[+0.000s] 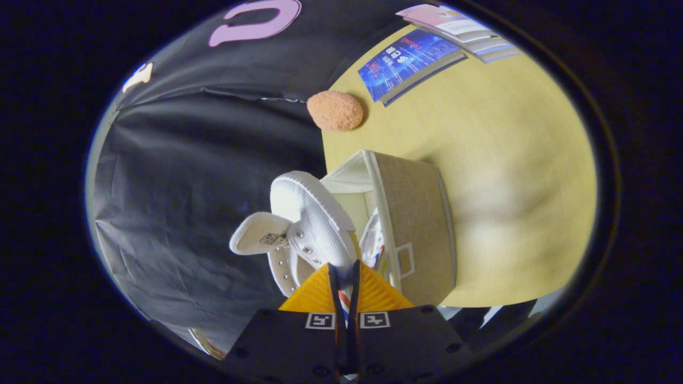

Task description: Open the storage box then place both shoes into the box .Put the left shoe in first, then the right shoe, with the right side of both shoes facing outward in a uniform manner.

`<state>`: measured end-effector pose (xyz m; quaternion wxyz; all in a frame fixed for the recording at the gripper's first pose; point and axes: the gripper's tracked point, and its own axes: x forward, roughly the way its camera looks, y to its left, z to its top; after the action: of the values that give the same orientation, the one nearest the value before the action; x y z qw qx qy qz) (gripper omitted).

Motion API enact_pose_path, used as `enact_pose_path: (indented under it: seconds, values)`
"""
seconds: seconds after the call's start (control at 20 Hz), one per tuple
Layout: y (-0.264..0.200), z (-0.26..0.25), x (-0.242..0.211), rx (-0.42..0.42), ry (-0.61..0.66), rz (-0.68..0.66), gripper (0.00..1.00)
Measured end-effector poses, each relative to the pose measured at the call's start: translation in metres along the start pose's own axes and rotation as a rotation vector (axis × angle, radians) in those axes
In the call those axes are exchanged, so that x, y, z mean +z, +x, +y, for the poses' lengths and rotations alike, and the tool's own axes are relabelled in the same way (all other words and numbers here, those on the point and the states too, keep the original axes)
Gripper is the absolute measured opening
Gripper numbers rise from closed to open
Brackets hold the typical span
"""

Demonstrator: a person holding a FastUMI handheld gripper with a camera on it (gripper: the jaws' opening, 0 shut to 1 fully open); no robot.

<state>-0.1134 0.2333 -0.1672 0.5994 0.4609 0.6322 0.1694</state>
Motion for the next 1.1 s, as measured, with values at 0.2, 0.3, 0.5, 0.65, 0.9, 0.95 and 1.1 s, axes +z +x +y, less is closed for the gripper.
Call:
enact_pose_path:
  seconds: [0.2,0.3,0.5,0.65,0.9,0.95,1.1]
  values:
    - [0.007,-0.024,0.000,-0.134,-0.043,-0.006,0.05]
    - [0.005,-0.022,-0.004,-0.147,-0.028,-0.001,0.10]
    - [-0.003,-0.009,0.000,-0.114,0.008,-0.005,0.14]
    - [-0.003,-0.005,0.003,-0.102,0.019,-0.025,0.16]
    - [-0.014,-0.004,0.010,-0.091,0.006,-0.060,0.16]
    - [-0.018,-0.002,0.014,-0.084,-0.004,-0.075,0.16]
    - [-0.037,0.007,0.031,-0.074,-0.072,-0.168,0.16]
